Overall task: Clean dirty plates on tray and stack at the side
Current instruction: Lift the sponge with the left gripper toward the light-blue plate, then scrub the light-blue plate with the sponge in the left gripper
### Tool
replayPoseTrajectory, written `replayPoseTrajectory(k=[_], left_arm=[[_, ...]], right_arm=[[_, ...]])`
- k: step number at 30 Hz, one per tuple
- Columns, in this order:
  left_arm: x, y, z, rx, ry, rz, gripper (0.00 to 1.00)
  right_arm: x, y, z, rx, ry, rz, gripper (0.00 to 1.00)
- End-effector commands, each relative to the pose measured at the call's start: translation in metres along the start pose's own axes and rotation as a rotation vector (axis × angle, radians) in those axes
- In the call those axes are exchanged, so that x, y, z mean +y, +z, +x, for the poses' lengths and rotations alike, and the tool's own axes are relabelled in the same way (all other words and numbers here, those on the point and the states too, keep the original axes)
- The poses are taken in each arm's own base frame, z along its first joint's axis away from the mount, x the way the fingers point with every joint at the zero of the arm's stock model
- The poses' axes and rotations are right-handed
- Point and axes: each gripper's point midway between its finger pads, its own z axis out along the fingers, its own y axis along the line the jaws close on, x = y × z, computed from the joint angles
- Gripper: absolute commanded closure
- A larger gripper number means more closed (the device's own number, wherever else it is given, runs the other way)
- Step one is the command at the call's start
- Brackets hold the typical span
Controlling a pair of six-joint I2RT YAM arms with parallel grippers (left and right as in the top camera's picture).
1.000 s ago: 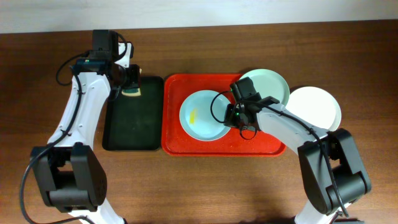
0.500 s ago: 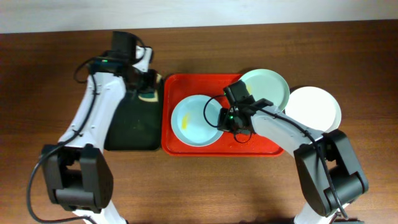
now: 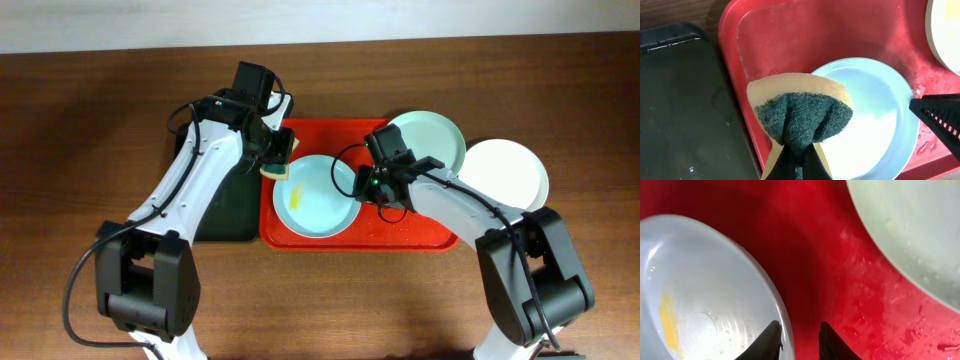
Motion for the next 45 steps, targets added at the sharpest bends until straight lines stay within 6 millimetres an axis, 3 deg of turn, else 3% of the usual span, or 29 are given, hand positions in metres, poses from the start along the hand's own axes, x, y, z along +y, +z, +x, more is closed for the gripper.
replayPoseTrajectory(k=[1,12,16,20,29,35,43,45], left_arm=[[0.001,0.003,0.003,0.017,-0.014,0.009,1.0],[0.001,0.003,0.007,0.035,-0.016,0.008,1.0],[0.001,0.003,0.007,0.034,-0.016,0.008,1.0],[0.001,0.004,0.007,0.035,-0.016,0.008,1.0],[0.001,0.009,0.009,0.05,-0.022,0.011,1.0],[-0.002,0.022,0.015,0.082,-0.021,0.013,1.0],[-0.021,0.023,0.006,0.047,0.013,0.058,1.0],[-0.035,0.023,0.008,0.053,0.023,0.115,1.0]], right_arm=[[-0.01,0.005,-0.001,-0.017,-0.008,0.044,0.73],[0.001,0.008,0.012,0.004,-0.048,0.038,0.74],[0.003,0.008,0.015,0.009,-0.054,0.039,0.89],[0.002,0.008,0.016,0.012,-0.053,0.042,0.96],[-0.004,0.006,0.021,0.03,0.023,0.069,0.96],[-0.017,-0.01,0.018,-0.003,0.049,0.146,0.96],[-0.019,-0.011,0.022,0.011,0.044,0.157,0.96],[-0.019,-0.011,0.022,0.009,0.045,0.156,0.96]])
